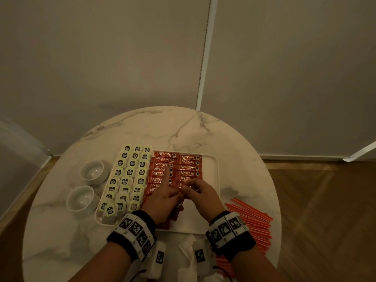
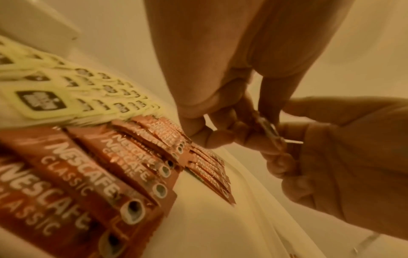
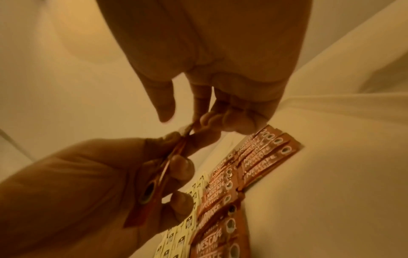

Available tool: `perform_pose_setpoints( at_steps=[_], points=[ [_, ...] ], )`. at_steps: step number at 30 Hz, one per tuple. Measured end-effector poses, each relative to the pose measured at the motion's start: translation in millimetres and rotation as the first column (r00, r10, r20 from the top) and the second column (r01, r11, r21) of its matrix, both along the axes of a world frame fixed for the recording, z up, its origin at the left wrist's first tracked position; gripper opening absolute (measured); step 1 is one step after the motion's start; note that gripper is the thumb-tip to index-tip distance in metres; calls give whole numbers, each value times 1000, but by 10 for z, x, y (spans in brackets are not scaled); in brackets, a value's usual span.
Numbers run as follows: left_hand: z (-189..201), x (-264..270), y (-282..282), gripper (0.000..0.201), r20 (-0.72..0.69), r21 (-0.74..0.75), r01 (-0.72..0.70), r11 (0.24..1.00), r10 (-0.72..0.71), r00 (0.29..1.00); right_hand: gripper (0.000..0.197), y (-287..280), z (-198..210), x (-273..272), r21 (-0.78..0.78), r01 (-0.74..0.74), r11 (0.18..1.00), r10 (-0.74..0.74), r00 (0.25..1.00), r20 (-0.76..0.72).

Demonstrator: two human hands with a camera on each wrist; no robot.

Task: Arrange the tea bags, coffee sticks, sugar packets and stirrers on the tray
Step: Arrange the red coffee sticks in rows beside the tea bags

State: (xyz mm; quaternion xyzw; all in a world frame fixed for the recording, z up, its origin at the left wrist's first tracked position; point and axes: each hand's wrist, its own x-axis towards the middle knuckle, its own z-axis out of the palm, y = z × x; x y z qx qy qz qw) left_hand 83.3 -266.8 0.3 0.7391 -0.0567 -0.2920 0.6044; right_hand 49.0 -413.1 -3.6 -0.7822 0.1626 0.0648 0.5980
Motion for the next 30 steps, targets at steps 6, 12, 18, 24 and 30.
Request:
perform_pose_setpoints(
  at_steps=[6, 12, 18, 24, 30],
  points=[
    [91, -73, -2, 19, 65, 120, 86, 989, -94, 993, 12, -81, 107, 24, 76, -64, 995, 63, 998, 17],
    [-22, -123, -11, 12, -9, -7, -177, 984, 177, 984, 14, 24, 7, -94, 172, 16, 985, 7, 991, -132],
    [-176, -142, -2, 8, 37, 113, -312, 943, 310, 950, 14, -38, -228, -213, -20, 27, 999, -29, 994, -104],
    [-298, -190, 21, 25, 300, 297, -257, 920, 165, 939, 27, -141, -402, -161, -494, -126, 860, 18, 976, -218],
    [-458, -209, 141, 22, 464, 529, -152, 835, -136, 875, 37, -89, -389, -246, -706, -160, 689, 41, 982, -183]
  ],
)
